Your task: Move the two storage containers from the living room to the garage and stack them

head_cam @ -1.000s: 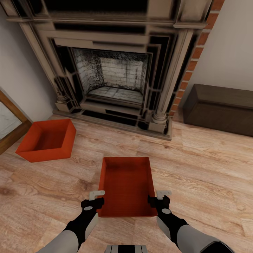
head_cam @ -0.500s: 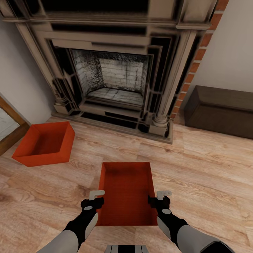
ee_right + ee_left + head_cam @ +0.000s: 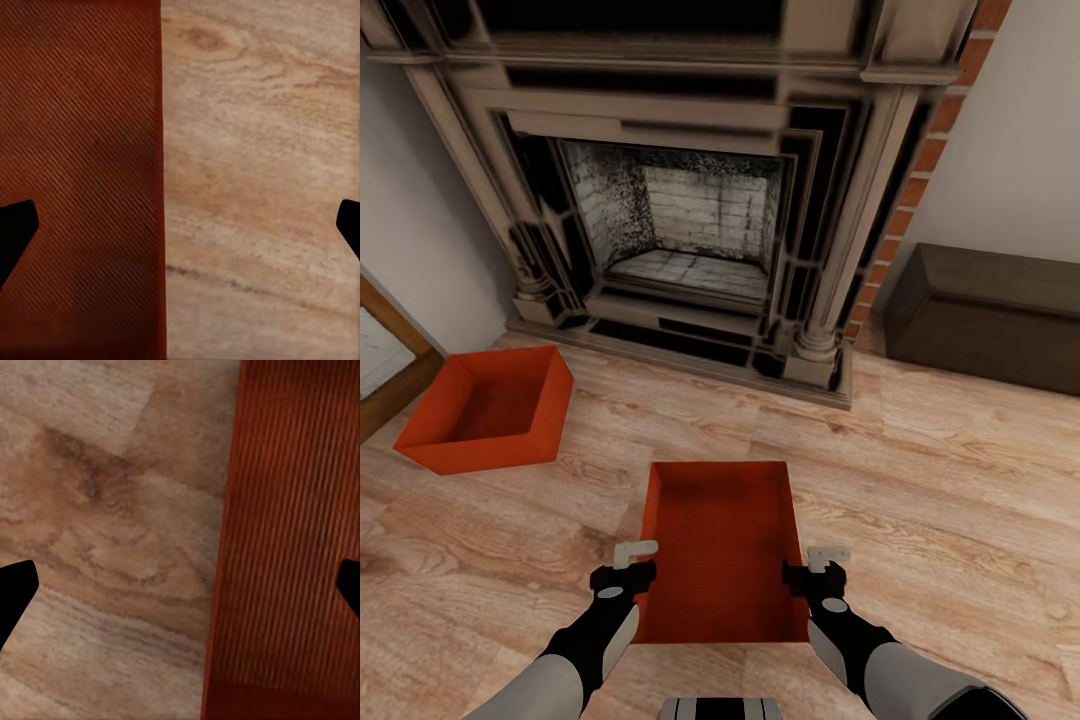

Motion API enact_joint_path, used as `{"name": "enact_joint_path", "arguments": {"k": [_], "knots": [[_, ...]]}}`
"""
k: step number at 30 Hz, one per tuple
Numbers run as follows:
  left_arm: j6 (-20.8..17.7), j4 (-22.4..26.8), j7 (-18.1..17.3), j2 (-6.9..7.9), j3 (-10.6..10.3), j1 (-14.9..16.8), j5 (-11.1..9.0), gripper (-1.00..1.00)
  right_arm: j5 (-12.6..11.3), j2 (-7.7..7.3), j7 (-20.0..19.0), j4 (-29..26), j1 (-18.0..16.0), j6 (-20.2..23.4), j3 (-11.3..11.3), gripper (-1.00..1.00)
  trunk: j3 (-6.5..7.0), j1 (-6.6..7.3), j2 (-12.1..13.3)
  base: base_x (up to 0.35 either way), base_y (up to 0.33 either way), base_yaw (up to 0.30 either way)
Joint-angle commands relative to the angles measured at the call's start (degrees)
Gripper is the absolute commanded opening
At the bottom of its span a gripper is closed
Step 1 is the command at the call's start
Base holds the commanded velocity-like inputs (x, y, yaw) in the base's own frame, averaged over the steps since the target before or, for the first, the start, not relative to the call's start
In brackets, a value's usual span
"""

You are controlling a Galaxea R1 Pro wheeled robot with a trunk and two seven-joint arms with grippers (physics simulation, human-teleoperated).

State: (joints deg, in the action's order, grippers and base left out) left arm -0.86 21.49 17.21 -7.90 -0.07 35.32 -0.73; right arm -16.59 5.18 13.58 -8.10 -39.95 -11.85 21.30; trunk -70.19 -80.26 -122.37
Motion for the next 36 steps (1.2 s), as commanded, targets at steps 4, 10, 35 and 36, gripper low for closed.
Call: {"name": "enact_joint_path", "arguments": {"k": [4,10,35,36], "knots": [[-0.1,0.0,0.2,-0.01,-0.1,0.0,-0.1,1.0,-0.5,-0.07,0.2,0.5,0.0,-0.2,0.5,1.0,-0.03,0.01,0.0,0.0,0.0,0.0],[-0.2,-0.4,0.1,-0.24,-0.4,0.0,0.4,1.0,-0.5,-0.04,0.2,0.9,0.0,-0.3,0.5,1.0,-0.03,0.01,0.0,0.0,0.0,0.0],[-0.3,-0.7,0.6,-0.28,-0.9,0.0,0.7,1.0,-0.5,-0.16,0.2,1.0,0.0,-0.3,0.5,1.0,-0.03,0.01,0.0,0.0,0.0,0.0],[-0.3,-0.8,0.7,-0.28,-0.9,0.0,0.7,1.0,-0.5,-0.13,0.2,1.0,0.0,-0.3,0.5,1.0,-0.03,0.01,0.0,0.0,0.0,0.0]]}}
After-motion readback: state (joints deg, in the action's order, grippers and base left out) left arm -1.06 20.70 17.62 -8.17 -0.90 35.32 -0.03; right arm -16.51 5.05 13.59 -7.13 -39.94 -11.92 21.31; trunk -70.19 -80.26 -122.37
